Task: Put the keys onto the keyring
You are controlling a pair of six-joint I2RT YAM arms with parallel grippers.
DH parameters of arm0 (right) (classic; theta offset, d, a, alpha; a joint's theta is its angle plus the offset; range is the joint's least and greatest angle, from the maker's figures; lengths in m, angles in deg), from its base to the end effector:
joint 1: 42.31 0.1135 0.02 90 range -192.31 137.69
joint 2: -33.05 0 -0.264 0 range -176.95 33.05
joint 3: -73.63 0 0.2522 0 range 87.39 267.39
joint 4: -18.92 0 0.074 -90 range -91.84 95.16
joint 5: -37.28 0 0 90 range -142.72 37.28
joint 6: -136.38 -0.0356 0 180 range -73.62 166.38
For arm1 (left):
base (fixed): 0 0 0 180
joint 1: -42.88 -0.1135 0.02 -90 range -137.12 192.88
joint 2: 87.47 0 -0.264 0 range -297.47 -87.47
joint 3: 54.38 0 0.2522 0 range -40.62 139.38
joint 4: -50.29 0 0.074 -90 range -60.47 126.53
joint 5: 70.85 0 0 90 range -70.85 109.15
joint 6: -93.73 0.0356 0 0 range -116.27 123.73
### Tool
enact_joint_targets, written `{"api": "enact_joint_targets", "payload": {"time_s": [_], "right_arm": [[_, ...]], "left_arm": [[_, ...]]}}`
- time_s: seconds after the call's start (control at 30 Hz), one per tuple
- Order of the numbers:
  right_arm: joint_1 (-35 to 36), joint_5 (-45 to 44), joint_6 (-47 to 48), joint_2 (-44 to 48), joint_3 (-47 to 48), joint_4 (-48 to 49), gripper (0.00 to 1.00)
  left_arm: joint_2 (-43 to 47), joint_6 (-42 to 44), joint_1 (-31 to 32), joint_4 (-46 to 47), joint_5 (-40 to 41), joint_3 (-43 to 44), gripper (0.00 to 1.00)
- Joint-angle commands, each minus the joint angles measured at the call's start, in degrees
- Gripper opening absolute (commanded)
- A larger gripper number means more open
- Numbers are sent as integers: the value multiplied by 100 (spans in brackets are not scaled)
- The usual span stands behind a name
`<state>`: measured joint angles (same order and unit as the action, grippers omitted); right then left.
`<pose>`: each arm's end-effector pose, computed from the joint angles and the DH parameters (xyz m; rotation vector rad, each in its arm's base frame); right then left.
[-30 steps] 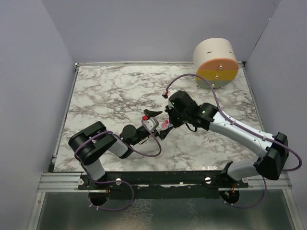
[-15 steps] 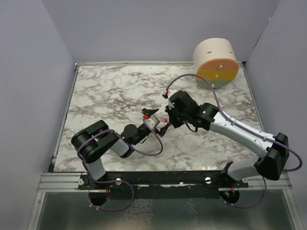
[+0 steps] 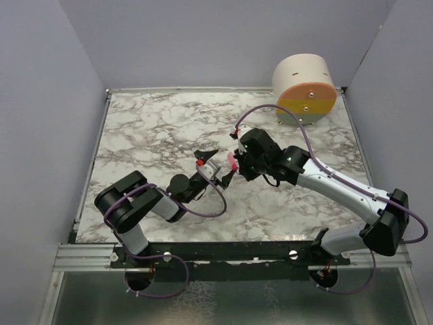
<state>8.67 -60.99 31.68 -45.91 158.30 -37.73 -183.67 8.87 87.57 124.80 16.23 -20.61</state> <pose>0.1861 0.2215 0.3129 -0.7101 2.3711 0.3257 0.1924 -0.1928 0.1753 0.6236 1.2388 -0.6132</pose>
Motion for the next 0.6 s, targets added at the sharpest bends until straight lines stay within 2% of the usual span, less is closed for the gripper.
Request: {"api": "enact_joint_targets", "payload": {"time_s": [0.0,0.57], "right_arm": [[8,-32,-14,80,-76,-26,1],[11,-280,9,18,118,169,1]], "left_arm": [[185,-31,-32,1263,110,-58,99],[204,-464,-30,1272,-438,-357,99]]}}
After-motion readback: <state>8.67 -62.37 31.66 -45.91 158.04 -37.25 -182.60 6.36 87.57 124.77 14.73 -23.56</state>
